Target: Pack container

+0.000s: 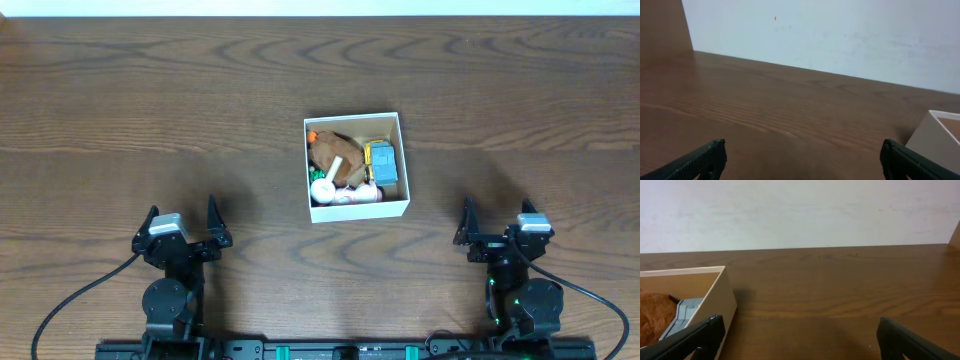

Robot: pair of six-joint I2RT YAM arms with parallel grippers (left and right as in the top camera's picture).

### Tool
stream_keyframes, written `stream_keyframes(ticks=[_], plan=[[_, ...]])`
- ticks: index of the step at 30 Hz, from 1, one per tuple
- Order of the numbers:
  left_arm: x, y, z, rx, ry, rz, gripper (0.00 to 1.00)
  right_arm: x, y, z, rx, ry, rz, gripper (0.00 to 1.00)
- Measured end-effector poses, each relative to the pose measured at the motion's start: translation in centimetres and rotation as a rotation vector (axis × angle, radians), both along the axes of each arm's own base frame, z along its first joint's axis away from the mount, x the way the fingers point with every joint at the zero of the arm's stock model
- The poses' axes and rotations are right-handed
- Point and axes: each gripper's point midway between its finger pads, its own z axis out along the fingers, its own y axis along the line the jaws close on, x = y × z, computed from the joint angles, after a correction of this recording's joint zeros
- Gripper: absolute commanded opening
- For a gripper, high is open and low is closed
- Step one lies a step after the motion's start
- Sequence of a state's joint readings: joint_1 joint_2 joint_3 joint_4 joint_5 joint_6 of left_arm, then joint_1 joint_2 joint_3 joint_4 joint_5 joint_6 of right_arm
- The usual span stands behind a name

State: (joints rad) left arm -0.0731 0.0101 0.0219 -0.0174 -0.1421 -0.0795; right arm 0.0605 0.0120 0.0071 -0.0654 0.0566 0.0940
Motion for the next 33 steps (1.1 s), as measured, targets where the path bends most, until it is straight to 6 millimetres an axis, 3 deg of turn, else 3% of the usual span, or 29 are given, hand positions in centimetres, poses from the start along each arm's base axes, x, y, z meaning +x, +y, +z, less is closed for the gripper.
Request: stream_keyframes(ticks=[7, 17, 33], plan=[[0.0, -0.3, 0.0, -0.026, -0.001, -0.013, 0.98, 0.0, 0.0, 0.0, 0.0, 0.0, 0.001, 0.99], [0.1, -2.3, -0.3, -0.004, 0.016, -0.136, 0.98, 0.0, 0.0, 0.0, 0.0, 0.0, 0.001, 0.99], [0.0, -2.7, -0.3, -0.005, 0.018, -0.159, 0.98, 0.0, 0.0, 0.0, 0.0, 0.0, 0.001, 0.99]])
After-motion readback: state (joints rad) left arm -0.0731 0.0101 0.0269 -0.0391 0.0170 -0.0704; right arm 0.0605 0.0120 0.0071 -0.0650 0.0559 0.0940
